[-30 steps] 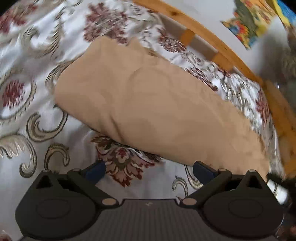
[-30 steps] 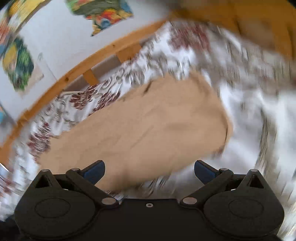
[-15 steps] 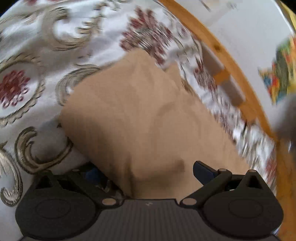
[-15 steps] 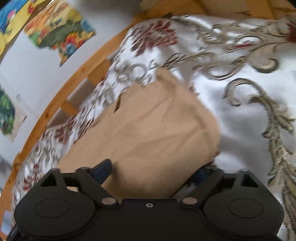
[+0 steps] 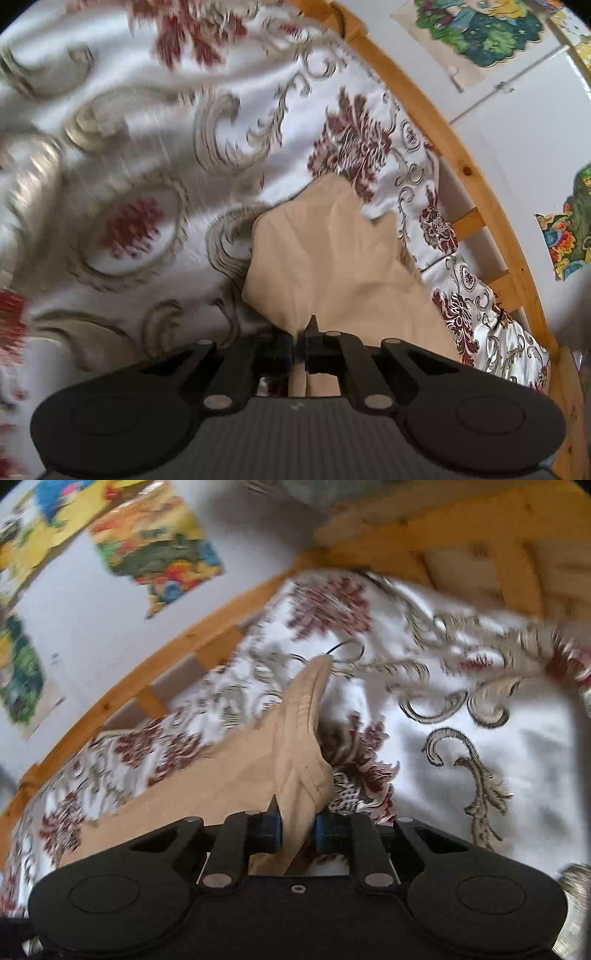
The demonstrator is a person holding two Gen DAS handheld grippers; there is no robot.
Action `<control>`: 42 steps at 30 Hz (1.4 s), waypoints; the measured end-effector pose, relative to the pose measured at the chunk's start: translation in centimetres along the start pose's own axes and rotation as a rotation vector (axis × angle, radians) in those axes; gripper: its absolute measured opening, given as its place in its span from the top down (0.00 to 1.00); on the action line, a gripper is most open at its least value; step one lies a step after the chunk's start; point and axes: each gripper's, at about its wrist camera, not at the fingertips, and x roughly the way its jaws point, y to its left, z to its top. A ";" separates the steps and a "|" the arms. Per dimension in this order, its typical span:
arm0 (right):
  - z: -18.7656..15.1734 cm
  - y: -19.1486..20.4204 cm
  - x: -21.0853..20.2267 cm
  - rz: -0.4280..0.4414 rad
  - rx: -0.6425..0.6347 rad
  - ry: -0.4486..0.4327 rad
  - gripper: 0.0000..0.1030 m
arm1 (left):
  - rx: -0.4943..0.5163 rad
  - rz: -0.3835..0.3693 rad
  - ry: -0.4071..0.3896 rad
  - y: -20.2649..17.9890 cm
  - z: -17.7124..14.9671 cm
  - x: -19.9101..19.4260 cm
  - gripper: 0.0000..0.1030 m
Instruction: Fold large clothes
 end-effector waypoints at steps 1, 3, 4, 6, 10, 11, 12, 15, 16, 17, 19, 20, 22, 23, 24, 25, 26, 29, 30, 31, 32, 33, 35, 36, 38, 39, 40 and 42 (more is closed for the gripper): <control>-0.1 0.4 -0.7 -0.002 -0.010 -0.001 0.85 | -0.001 -0.004 0.004 0.1 0.2 -0.6 0.96; -0.7 0.6 -2.4 -0.015 -0.011 -0.005 0.85 | 0.000 -0.018 0.018 0.6 0.4 -1.5 0.96; -1.1 0.8 -3.0 -0.034 -0.019 0.004 0.84 | 0.004 -0.023 0.027 0.8 0.5 -1.5 0.96; -1.9 1.4 -3.2 -0.095 -0.041 0.034 0.80 | -0.002 -0.037 0.052 1.5 0.6 -1.3 0.95; -2.0 1.2 -3.2 -0.223 -0.085 0.010 0.53 | -0.016 -0.037 0.068 2.3 0.4 -0.9 0.89; -1.9 1.0 -3.2 -0.251 -0.084 -0.002 0.49 | 0.000 -0.036 0.064 2.2 0.4 -0.8 0.88; -1.8 0.7 -3.1 -0.269 -0.077 -0.010 0.47 | 0.019 -0.033 0.063 2.1 0.4 -0.7 0.81; -1.8 0.4 -2.8 -0.287 -0.078 -0.030 0.47 | 0.038 -0.057 0.069 2.1 0.1 -0.6 0.54; -1.9 0.6 -2.7 -0.276 -0.097 -0.045 0.46 | 0.041 -0.066 0.072 2.1 0.0 -0.5 0.50; -1.8 1.0 -2.6 -0.253 -0.120 -0.059 0.43 | 0.051 -0.077 0.077 1.9 -0.1 -0.4 0.48; -2.1 2.4 -2.3 -0.169 -0.194 -0.086 0.20 | 0.085 -0.091 0.089 1.7 -0.4 -0.1 0.37; -2.4 3.7 -1.8 -0.124 -0.241 -0.096 0.16 | 0.103 -0.102 0.097 1.7 -0.6 0.1 0.34; -3.4 5.8 -0.5 -0.031 -0.354 -0.095 0.11 | 0.128 -0.118 0.114 1.5 -0.9 0.5 0.26; -3.8 7.1 0.5 0.006 -0.399 -0.080 0.11 | 0.142 -0.119 0.122 1.4 -1.1 0.7 0.25; -4.4 8.3 1.5 0.039 -0.446 -0.063 0.11 | 0.159 -0.120 0.127 1.3 -1.2 0.9 0.21; -4.9 9.2 2.4 0.061 -0.495 -0.052 0.11 | 0.181 -0.121 0.128 1.0 -1.3 1.0 0.17; -5.5 10.5 3.6 0.073 -0.551 -0.036 0.11 | 0.202 -0.121 0.129 0.8 -1.4 1.1 0.15; -6.4 13.1 6.4 0.078 -0.640 -0.025 0.10 | 0.266 -0.121 0.133 0.0 -1.6 1.5 0.06; -6.6 13.7 7.0 0.073 -0.648 -0.029 0.10 | 0.286 -0.117 0.134 -0.2 -1.8 1.6 0.04; -6.8 14.1 7.6 0.073 -0.658 -0.028 0.09 | 0.306 -0.110 0.131 -0.5 -1.9 1.6 0.04; -7.3 14.5 7.9 0.086 -0.678 -0.024 0.09 | 0.324 -0.101 0.125 -0.8 -2.1 1.7 0.04; -8.0 14.8 8.0 0.101 -0.705 -0.016 0.08 | 0.340 -0.092 0.117 -1.0 -2.3 1.8 0.04; -9.6 15.2 8.2 0.117 -0.770 -0.006 0.08 | 0.351 -0.059 0.085 -1.0 -2.3 1.8 0.06; -10.4 15.4 8.3 0.101 -0.804 -0.017 0.08 | 0.345 -0.025 0.055 -1.0 -2.4 1.7 0.14; -11.8 15.6 8.8 0.074 -0.838 -0.037 0.08 | 0.336 0.019 0.031 -1.0 -2.3 1.7 0.26; -12.1 15.7 9.1 0.063 -0.849 -0.030 0.08 | 0.330 0.036 0.013 -1.0 -2.3 1.6 0.40; -12.3 15.8 9.4 0.052 -0.860 -0.022 0.08 | 0.326 0.055 -0.006 -1.1 -2.3 1.4 0.56; -12.5 15.8 9.4 0.044 -0.867 -0.020 0.07 | 0.322 0.080 -0.023 -1.1 -2.2 1.0 0.75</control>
